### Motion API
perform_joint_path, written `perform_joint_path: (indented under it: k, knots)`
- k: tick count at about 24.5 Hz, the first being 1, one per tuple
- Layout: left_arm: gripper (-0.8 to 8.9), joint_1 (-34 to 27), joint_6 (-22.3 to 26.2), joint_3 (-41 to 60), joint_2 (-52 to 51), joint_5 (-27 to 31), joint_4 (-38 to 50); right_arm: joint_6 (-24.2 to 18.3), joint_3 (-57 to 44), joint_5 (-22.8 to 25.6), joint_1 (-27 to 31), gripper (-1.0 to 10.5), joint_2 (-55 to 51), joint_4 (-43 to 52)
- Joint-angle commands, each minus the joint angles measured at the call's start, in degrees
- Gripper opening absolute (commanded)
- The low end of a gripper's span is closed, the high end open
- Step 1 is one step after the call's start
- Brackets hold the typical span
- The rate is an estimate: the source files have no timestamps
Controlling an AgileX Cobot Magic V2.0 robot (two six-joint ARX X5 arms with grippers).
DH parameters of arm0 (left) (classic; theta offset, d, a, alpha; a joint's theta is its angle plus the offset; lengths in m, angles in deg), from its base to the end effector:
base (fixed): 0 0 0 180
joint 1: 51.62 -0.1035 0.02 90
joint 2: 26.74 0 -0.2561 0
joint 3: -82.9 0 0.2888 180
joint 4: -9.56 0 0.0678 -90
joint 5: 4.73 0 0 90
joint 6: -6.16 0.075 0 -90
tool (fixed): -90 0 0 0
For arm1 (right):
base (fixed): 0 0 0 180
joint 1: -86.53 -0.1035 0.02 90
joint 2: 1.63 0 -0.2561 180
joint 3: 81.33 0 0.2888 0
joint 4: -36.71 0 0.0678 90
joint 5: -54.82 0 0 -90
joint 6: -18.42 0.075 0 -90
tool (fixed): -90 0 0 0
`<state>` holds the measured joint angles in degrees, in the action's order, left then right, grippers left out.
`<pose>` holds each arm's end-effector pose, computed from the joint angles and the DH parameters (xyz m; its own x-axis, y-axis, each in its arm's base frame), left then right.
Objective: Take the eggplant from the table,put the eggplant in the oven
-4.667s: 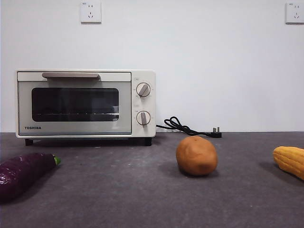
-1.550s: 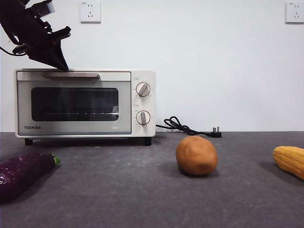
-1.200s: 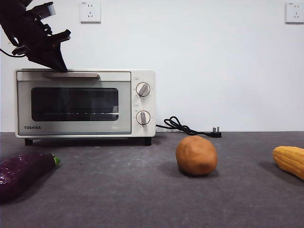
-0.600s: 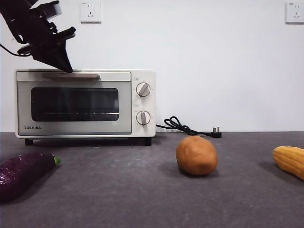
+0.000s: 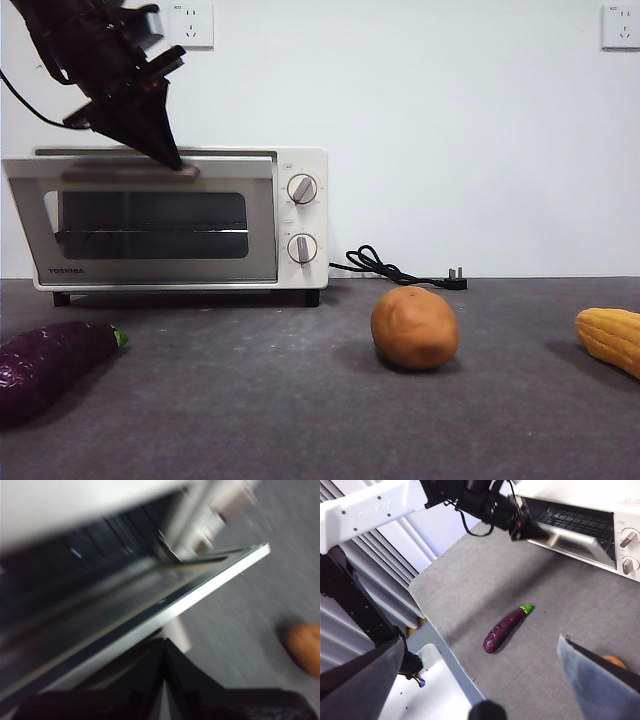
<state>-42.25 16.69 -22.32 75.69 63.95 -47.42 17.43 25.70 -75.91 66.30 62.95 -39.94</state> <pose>0.4338 -0.0992 0.2560 0.4786 -0.4475 -0.7555 0.5017 0.8455 -0.1830 0.1954 0.1242 0.4597 0.3625 0.8290 -0.4259 -0.7774 0.5210 0.3524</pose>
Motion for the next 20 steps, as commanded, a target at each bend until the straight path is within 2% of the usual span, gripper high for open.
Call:
perform_joint_path:
  k: [1,20]
  knots:
    - [-0.06,1.33,0.83,1.75,2.56,-1.03,-2.47,-0.81,0.2,-0.15,-0.11,6.0,0.15,0.33]
    - [-0.06,7.85,0.55,1.75,2.56,-1.57,-8.63,-0.79,0.2,-0.15,-0.11,6.0,0.13,0.26]
